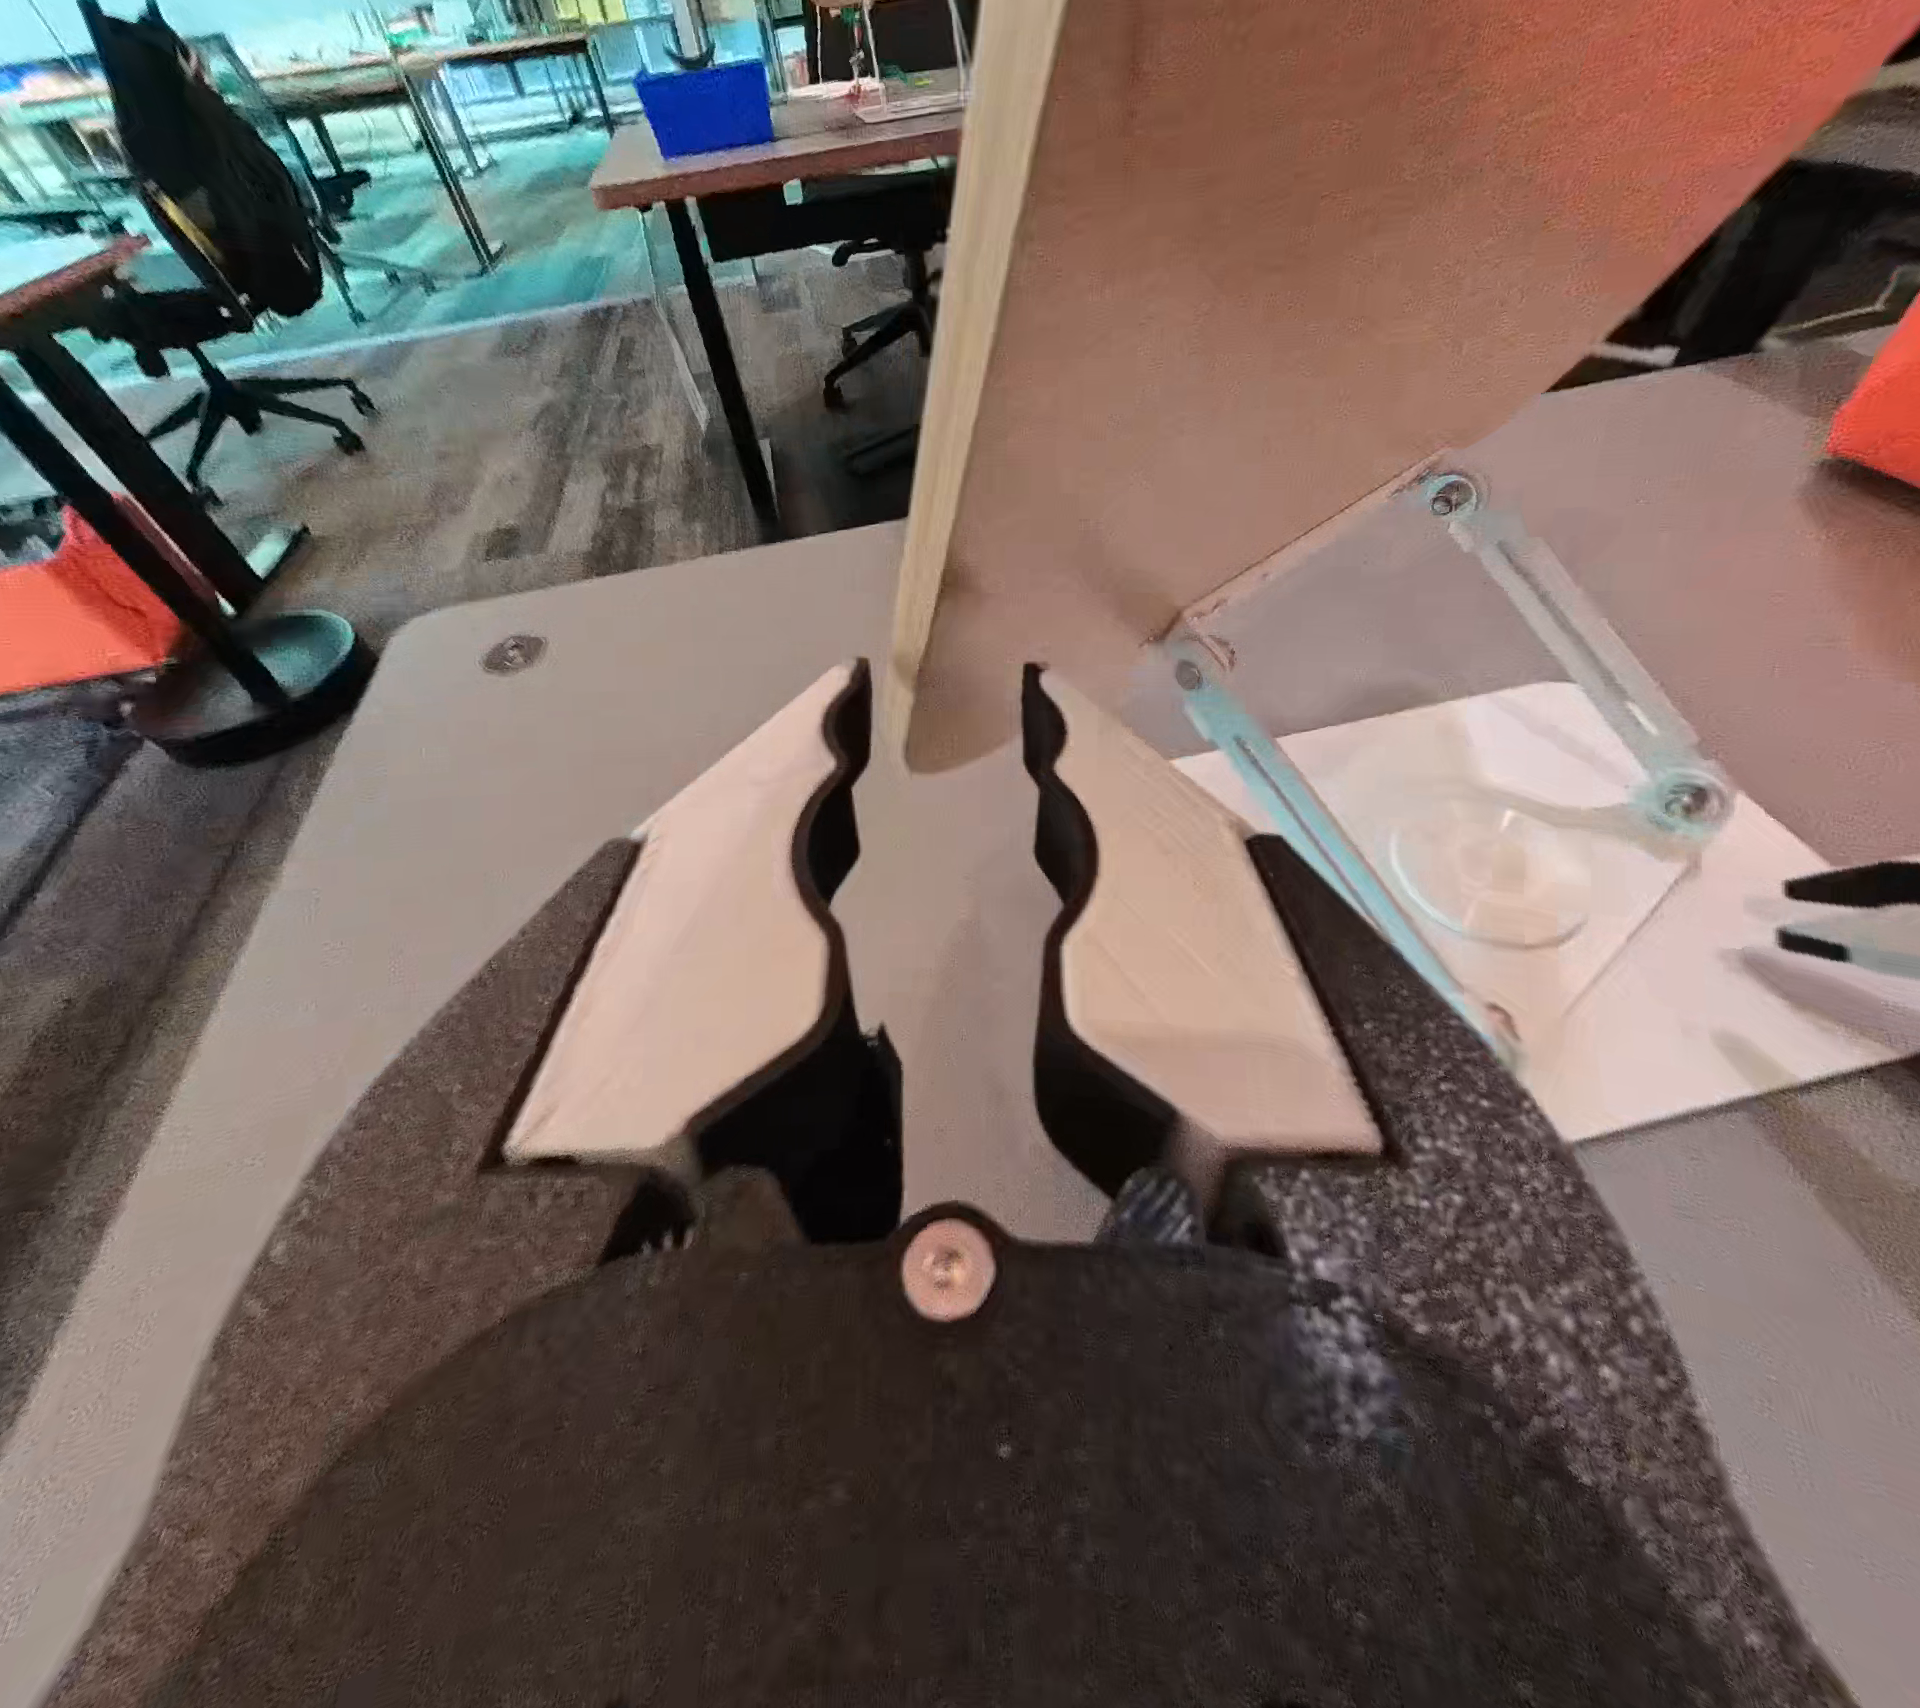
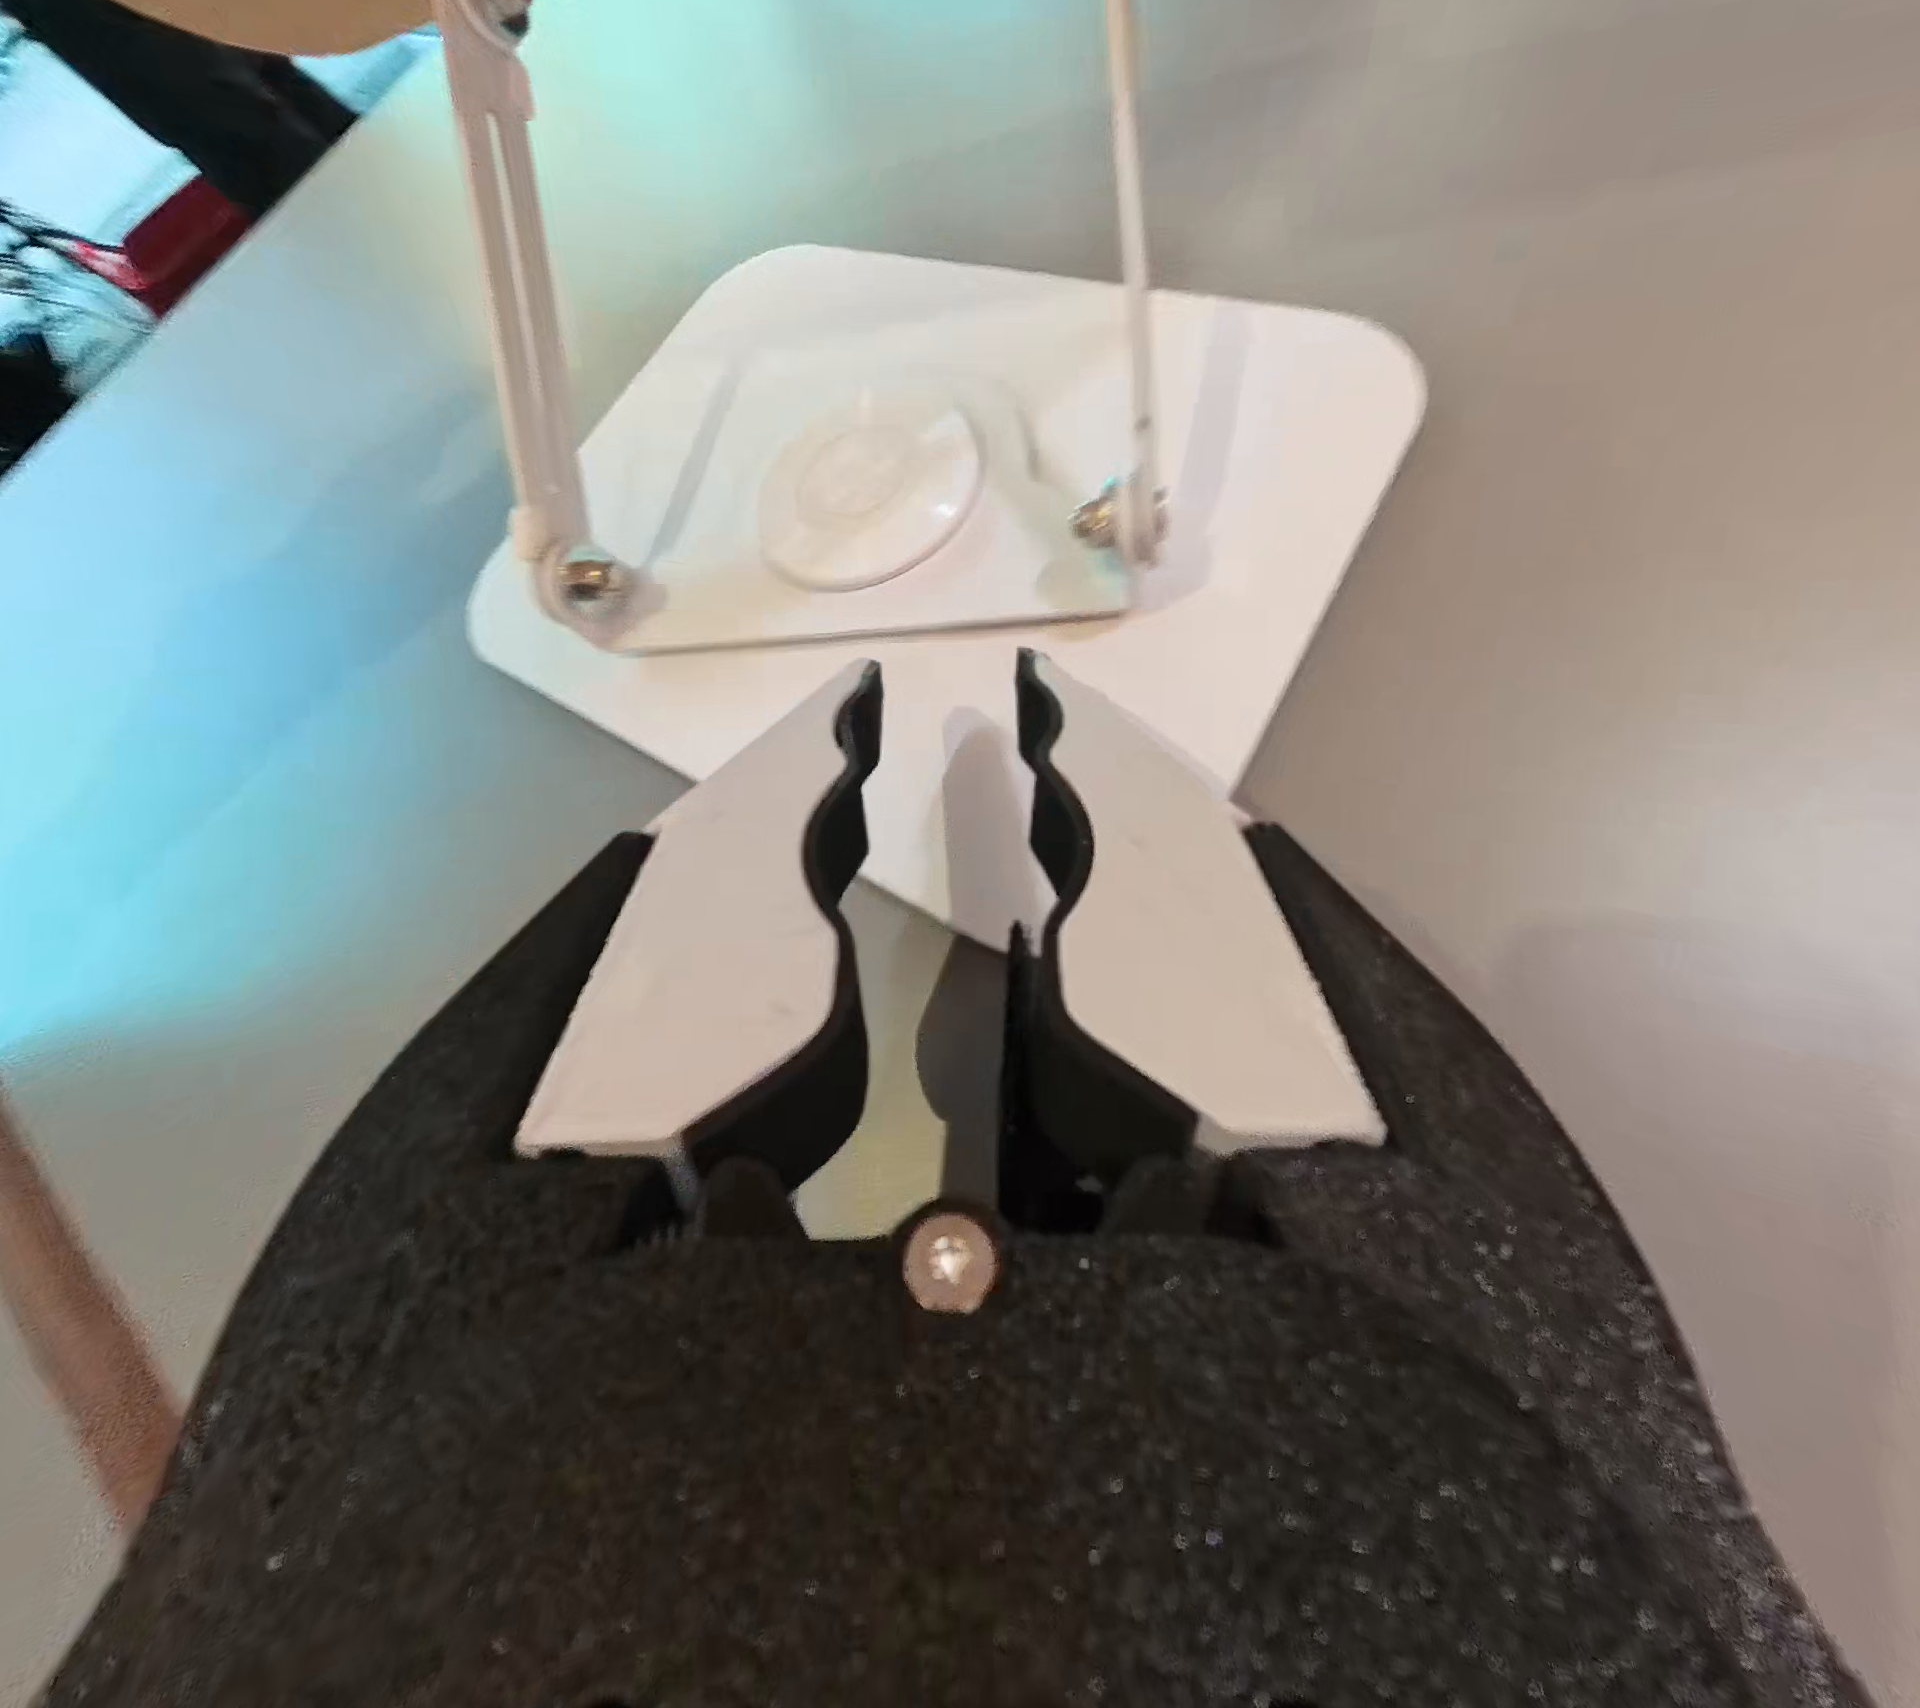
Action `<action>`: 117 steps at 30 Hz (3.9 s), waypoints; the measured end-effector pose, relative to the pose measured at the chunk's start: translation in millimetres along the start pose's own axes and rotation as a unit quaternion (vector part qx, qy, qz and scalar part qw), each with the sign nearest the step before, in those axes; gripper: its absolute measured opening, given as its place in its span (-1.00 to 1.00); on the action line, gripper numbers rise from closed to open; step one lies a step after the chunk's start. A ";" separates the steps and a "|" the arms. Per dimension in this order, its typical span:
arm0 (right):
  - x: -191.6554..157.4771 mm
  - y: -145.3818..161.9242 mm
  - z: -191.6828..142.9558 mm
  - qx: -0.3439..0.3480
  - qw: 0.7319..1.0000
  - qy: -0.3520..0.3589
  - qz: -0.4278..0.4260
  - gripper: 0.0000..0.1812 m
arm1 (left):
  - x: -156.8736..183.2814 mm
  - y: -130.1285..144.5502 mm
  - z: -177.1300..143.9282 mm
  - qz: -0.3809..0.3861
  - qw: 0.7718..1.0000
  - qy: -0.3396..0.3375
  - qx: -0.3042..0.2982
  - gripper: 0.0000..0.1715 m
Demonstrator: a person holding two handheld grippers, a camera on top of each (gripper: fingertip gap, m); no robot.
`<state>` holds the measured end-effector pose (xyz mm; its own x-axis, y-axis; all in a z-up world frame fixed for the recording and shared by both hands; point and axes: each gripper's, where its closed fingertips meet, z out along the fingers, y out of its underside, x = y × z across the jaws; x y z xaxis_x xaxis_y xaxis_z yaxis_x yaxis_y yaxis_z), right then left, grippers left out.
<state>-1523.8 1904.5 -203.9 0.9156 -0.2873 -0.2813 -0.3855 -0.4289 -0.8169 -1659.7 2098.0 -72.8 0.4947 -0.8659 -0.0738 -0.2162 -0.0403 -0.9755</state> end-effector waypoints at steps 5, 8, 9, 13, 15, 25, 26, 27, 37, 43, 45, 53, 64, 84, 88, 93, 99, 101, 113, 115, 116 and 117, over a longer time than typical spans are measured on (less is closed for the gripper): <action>20.9 -36.0 5.4 0.070 0.996 0.039 -0.041 -0.60 | 87.7 51.6 -5.1 -0.036 0.988 0.143 -0.045 -0.77; 33.2 -32.3 23.3 0.025 0.996 0.067 -0.052 -0.54 | 127.5 101.9 10.6 -0.012 0.976 0.153 -0.155 -0.74; 36.1 -32.5 26.1 0.020 0.995 0.078 -0.059 -0.60 | 127.8 108.1 15.6 -0.006 0.977 0.134 -0.165 -0.67; 34.5 -31.4 28.6 0.010 0.993 0.086 -0.080 -0.90 | 135.9 114.2 24.7 -0.001 0.974 0.144 -0.177 -0.74; 32.6 -28.4 25.0 0.000 0.991 0.097 -0.090 -0.90 | 132.5 113.6 28.2 -0.004 0.975 0.141 -0.174 -0.75; 14.4 -12.7 8.6 -0.011 0.992 0.097 -0.079 -0.88 | 116.4 111.9 40.2 0.040 0.979 0.107 -0.170 -0.92; 16.8 -14.4 10.3 -0.007 0.993 0.095 -0.071 -0.88 | 118.1 112.4 37.0 0.036 0.978 0.112 -0.172 -0.91; 18.7 -15.7 11.5 -0.004 0.993 0.095 -0.067 -0.88 | 119.8 112.9 34.0 0.035 0.978 0.114 -0.172 -0.91; 15.1 -13.4 8.6 -0.003 0.992 0.103 -0.072 -0.88 | 117.6 112.3 37.5 0.048 0.980 0.107 -0.163 -0.91; 13.9 -13.2 8.1 -0.001 0.991 0.106 -0.076 -0.87 | 117.1 111.9 38.8 0.043 0.979 0.111 -0.162 -0.90; 13.7 -14.0 7.9 0.003 0.991 0.111 -0.076 -0.87 | 116.6 111.2 38.5 0.045 0.980 0.106 -0.160 -0.90; -97.3 -32.9 -89.3 0.213 0.963 0.057 -0.157 -0.33 | 136.1 54.8 -99.2 -0.039 0.988 0.148 -0.019 -0.23; -220.1 160.5 -264.2 0.119 0.976 -0.161 -0.087 -0.37 | 185.7 106.2 -316.4 -0.055 0.986 0.157 -0.021 -0.29; -261.2 222.1 -309.2 0.098 0.926 -0.078 -0.355 -0.53 | 227.6 170.6 -363.9 -0.104 0.980 0.135 -0.107 -0.34; -261.3 220.2 -303.7 0.088 0.937 -0.103 -0.322 -0.52 | 211.5 163.5 -379.2 -0.128 0.982 0.107 -0.085 -0.34; -285.0 212.8 -291.9 0.087 0.942 -0.197 -0.259 -0.52 | 175.5 173.0 -402.3 -0.152 0.983 0.052 -0.087 -0.36; -316.1 214.0 -266.1 0.055 0.930 -0.287 -0.222 -0.49 | 143.7 181.9 -447.0 -0.199 0.977 -0.009 -0.077 -0.38; -328.0 214.8 -262.0 0.048 0.923 -0.311 -0.220 -0.49 | 134.9 185.4 -460.8 -0.206 0.975 -0.031 -0.074 -0.39; -369.5 225.1 -266.8 0.004 0.894 -0.401 -0.200 -0.50 | 107.0 217.7 -504.9 -0.222 0.964 -0.116 -0.093 -0.43; -368.4 220.0 -267.2 0.010 0.894 -0.405 -0.191 -0.50 | 106.0 222.7 -504.9 -0.220 0.963 -0.117 -0.104 -0.42; -366.7 217.9 -265.6 0.014 0.896 -0.402 -0.190 -0.49 | 105.2 222.6 -504.4 -0.221 0.963 -0.116 -0.103 -0.42; -364.7 216.3 -263.1 0.018 0.897 -0.398 -0.191 -0.48 | 104.2 221.4 -503.2 -0.221 0.963 -0.115 -0.098 -0.43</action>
<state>-1971.1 1691.2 -145.6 0.7765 0.5841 -0.2365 -0.0360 -0.3336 -0.9420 -2079.6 1748.0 -192.2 0.7437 -0.6099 0.2737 -0.0855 -0.4929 -0.8658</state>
